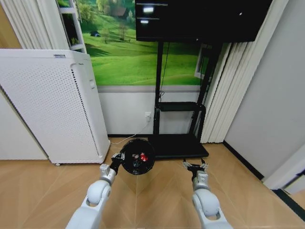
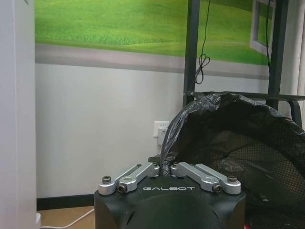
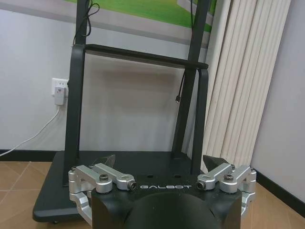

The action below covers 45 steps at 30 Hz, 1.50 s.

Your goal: Pick up the trash bin and place the garbage on the floor into it.

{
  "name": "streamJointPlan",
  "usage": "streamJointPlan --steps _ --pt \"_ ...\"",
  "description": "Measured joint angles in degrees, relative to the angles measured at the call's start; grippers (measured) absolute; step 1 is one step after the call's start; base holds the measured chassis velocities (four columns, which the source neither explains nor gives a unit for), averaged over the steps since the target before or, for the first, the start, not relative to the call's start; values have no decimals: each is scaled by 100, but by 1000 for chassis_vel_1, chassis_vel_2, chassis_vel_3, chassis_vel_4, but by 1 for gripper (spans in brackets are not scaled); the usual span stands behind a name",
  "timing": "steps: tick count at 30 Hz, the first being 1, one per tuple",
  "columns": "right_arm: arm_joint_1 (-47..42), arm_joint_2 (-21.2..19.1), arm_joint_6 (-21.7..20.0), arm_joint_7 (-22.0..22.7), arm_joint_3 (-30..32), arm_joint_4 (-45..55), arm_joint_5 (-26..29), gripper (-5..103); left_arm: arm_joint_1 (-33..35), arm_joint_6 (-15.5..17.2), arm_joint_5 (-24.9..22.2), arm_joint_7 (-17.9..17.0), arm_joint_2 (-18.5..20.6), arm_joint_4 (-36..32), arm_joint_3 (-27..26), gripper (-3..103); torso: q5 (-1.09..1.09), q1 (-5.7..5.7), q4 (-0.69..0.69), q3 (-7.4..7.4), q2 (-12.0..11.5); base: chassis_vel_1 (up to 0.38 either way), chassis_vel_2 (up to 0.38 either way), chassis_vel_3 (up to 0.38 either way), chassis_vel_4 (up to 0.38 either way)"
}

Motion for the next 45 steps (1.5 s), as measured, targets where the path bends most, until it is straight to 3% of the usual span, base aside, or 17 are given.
streamJointPlan --steps 13,18,30,45 --pt "-60 20 53 31 -8 43 -18 100 109 1 2 14 5 -87 -67 4 -1 0 0 0 0 102 100 -103 -108" --pt "-55 22 313 27 -3 -26 -16 100 116 1 6 14 -4 -98 -67 4 0 0 0 0 0 73 57 -52 -54" --pt "-129 7 276 20 12 48 -6 100 103 1 26 24 -1 -91 -49 4 1 0 -1 0 0 0 0 0 0" --pt "-114 -43 277 -29 28 56 5 100 138 1 37 2 -2 -143 -69 4 -1 0 2 -1 0 139 -137 -146 143"
